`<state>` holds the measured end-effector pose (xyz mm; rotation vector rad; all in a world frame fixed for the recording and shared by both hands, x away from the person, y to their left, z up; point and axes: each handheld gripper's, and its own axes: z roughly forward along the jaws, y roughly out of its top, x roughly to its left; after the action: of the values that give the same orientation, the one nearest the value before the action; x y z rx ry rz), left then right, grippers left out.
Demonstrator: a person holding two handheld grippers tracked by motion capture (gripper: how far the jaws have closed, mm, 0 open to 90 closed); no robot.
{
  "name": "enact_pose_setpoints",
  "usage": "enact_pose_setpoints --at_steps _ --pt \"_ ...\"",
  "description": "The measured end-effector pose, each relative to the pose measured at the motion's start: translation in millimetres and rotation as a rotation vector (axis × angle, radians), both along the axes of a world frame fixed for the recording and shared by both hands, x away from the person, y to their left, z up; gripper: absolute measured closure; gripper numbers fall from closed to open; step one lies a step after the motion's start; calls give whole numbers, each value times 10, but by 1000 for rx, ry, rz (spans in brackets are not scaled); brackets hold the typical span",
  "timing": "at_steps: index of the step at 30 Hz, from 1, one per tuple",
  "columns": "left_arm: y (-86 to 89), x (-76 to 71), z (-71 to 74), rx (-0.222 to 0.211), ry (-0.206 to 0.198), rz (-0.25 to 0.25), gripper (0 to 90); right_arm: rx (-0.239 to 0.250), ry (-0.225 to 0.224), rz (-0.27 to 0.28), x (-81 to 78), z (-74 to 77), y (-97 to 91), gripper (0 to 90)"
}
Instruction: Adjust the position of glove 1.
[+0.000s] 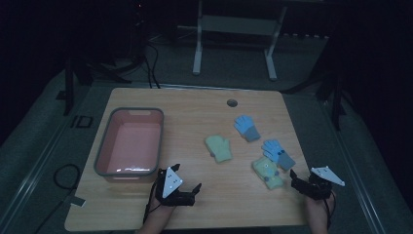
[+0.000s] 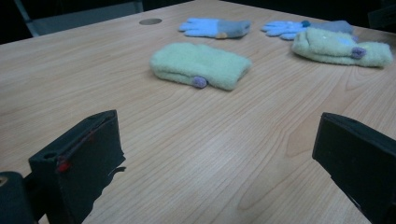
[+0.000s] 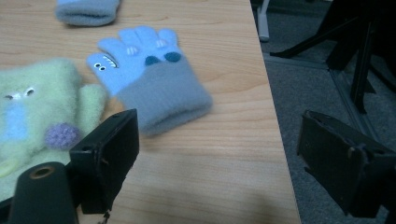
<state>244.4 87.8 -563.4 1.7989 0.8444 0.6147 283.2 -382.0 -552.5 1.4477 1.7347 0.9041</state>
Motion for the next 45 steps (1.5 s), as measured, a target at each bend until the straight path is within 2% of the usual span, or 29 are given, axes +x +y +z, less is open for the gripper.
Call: enact_pose_setpoints --at_steps 5,6,10,12,13,14,15,16,18,21,22,23,24,25,26,27,29,30,31,33,34,36,38,45 --pt "1 6 1 -2 3 1 17 13 17 -6 -6 -2 -14 132" --pt "-13 2 1 9 0 2 17 36 62 32 -10 -7 -26 132" --pt "-19 -3 1 14 -5 1 17 29 61 37 -20 -4 -21 131" --pt "-13 -2 1 9 -3 2 17 68 95 79 6 15 -45 126" --pt "-13 -2 1 9 -3 2 17 68 95 79 6 15 -45 126" --pt "-10 3 1 8 1 -1 17 98 86 106 9 52 -58 126" --pt "-10 3 1 8 1 -1 17 98 86 106 9 52 -58 126" --pt "-10 4 1 7 2 0 17 74 89 111 25 114 -52 131" --pt "-11 4 1 6 2 0 17 97 149 121 60 167 -60 144" --pt "-10 3 1 7 0 -1 17 116 172 136 81 208 -63 156" --pt "-12 0 1 8 -1 -2 17 96 163 137 84 241 -44 131" --pt "-12 0 1 8 -1 -2 17 96 163 137 84 241 -44 131" --pt "-16 0 1 12 -1 -3 17 79 188 129 111 255 -9 125" --pt "-16 0 1 12 -1 -3 17 84 197 130 117 262 -1 125" --pt "-16 2 1 12 0 -4 17 84 197 130 117 262 -1 125" --pt "-14 2 1 9 1 -2 17 111 201 177 123 278 13 125" --pt "-13 0 1 9 -1 -1 17 98 199 175 126 289 31 126" --pt "-11 -2 0 7 -4 -1 17 120 204 188 135 314 44 126" --pt "-11 -2 0 7 -4 -1 17 120 204 188 135 314 44 126" --pt "-7 3 0 4 0 4 17 161 219 146 173 368 58 127" --pt "-7 3 0 4 0 4 17 138 215 132 184 391 77 127" --pt "-4 6 0 -1 2 5 17 100 210 142 198 427 115 127" --pt "-5 2 0 1 -1 1 17 86 206 157 219 463 162 121" --pt "-12 2 1 9 -1 3 17 91 176 217 335 606 335 143"
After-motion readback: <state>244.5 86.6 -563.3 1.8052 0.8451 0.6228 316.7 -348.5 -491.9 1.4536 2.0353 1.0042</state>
